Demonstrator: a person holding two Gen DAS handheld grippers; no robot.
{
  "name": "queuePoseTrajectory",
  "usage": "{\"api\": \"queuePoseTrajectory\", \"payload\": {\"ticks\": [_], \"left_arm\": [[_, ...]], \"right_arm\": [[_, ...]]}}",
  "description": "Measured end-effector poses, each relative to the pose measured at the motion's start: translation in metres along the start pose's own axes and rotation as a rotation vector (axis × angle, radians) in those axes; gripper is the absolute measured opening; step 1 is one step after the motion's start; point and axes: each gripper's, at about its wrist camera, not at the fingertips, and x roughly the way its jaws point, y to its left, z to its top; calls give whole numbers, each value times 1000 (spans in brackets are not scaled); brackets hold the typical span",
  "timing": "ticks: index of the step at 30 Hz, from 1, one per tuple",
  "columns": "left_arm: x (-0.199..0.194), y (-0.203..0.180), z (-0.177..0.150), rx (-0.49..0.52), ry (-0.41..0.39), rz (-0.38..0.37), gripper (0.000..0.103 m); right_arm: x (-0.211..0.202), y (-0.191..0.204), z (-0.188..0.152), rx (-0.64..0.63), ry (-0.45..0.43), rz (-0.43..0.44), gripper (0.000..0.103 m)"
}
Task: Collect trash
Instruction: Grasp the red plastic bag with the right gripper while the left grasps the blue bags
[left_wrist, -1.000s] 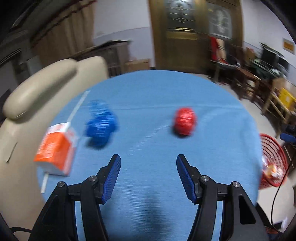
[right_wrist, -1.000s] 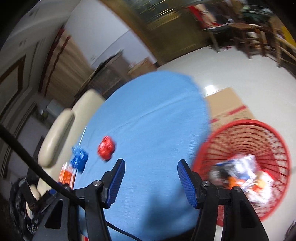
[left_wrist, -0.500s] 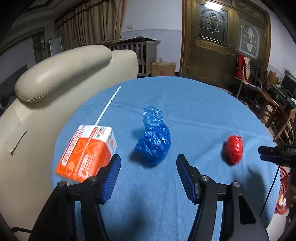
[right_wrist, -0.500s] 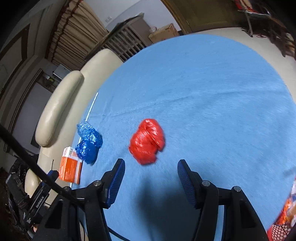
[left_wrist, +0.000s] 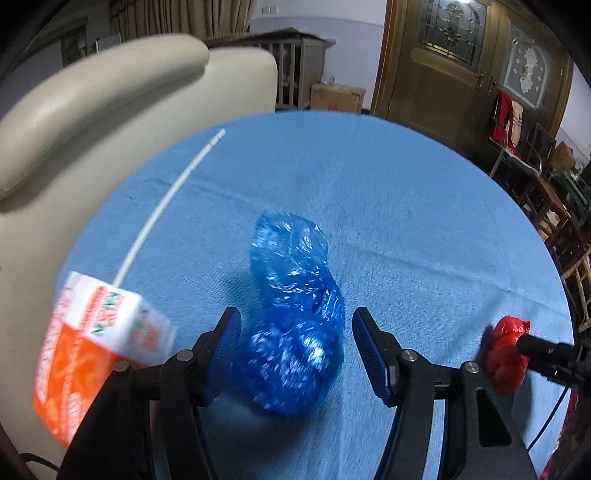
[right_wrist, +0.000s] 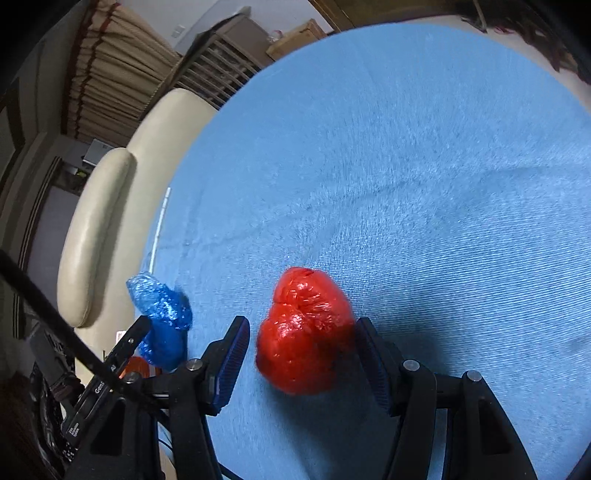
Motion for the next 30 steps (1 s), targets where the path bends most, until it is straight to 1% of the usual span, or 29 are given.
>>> {"api": "queuePoseTrajectory", "payload": {"ticks": [2, 3, 4, 5, 6, 8, 11, 13, 16, 23, 30], "left_arm": [[13, 4, 1, -27, 35, -6, 64], [16, 6, 1, -37, 40, -11, 64], [17, 7, 0, -43, 42, -18, 59], [19, 9, -1, -50, 49, -30, 58], [21, 11, -2, -59, 47, -45, 58], [21, 14, -3, -67, 38, -57, 55], [20, 15, -6, -73, 19, -49, 51], [15, 10, -8, -70, 11, -48, 50], [2, 7, -15, -70, -1, -67, 49], [-60, -18, -32, -43, -90, -105, 49], [-131, -52, -67, 33, -196, -97, 49]], "right_arm": [[9, 3, -1, 3, 12, -3, 64], [12, 5, -2, -3, 14, -6, 64], [13, 9, -4, -27, -1, -20, 62], [14, 12, -5, -40, -3, -28, 58], [17, 15, -6, -50, 1, -17, 54], [19, 16, -8, -57, -4, -12, 51], [14, 18, -15, -83, -26, -24, 49], [6, 20, -21, -96, -46, -17, 49], [-11, 21, -29, -130, -78, -5, 49], [-62, 24, -57, -199, -150, 17, 49], [-114, 24, -93, -248, -229, 44, 49]]}}
